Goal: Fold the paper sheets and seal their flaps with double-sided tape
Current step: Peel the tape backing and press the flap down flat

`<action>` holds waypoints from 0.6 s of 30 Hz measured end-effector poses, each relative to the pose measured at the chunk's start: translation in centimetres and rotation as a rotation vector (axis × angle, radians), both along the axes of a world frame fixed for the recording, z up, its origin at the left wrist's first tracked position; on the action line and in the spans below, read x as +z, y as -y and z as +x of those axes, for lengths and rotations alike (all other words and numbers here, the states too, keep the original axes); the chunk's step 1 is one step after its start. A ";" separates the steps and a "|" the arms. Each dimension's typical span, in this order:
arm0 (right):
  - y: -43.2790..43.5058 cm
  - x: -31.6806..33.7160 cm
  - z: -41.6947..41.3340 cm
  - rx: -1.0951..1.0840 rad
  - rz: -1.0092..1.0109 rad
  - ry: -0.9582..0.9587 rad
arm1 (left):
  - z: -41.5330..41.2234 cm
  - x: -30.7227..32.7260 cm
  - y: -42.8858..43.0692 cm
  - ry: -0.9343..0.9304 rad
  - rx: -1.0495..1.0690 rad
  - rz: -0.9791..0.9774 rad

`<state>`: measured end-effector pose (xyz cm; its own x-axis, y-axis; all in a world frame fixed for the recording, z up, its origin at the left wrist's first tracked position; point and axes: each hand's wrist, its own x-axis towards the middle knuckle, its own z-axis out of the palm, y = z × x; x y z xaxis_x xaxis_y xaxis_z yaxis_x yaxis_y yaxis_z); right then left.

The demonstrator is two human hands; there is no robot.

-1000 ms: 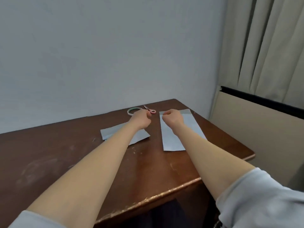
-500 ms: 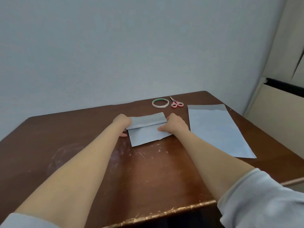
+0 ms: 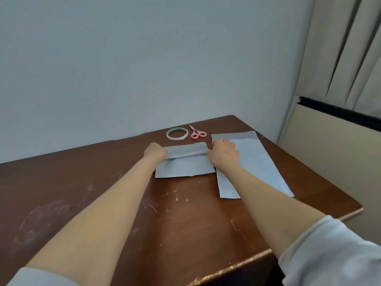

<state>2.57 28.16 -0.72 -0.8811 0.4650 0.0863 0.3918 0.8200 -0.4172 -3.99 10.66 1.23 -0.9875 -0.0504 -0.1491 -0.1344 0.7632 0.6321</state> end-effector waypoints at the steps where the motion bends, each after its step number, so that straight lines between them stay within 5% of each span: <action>1: -0.4 -0.3 0.2 0.009 0.036 0.048 | -0.2 -0.1 -0.1 -0.008 0.003 -0.018; 13: -2.8 -0.1 0.8 -0.019 0.003 0.096 | -1.4 -0.4 0.3 -0.031 -0.034 0.009; 18: -1.7 0.6 -1.2 -0.008 -0.324 -0.078 | -2.4 -0.6 2.2 -0.124 -0.007 0.113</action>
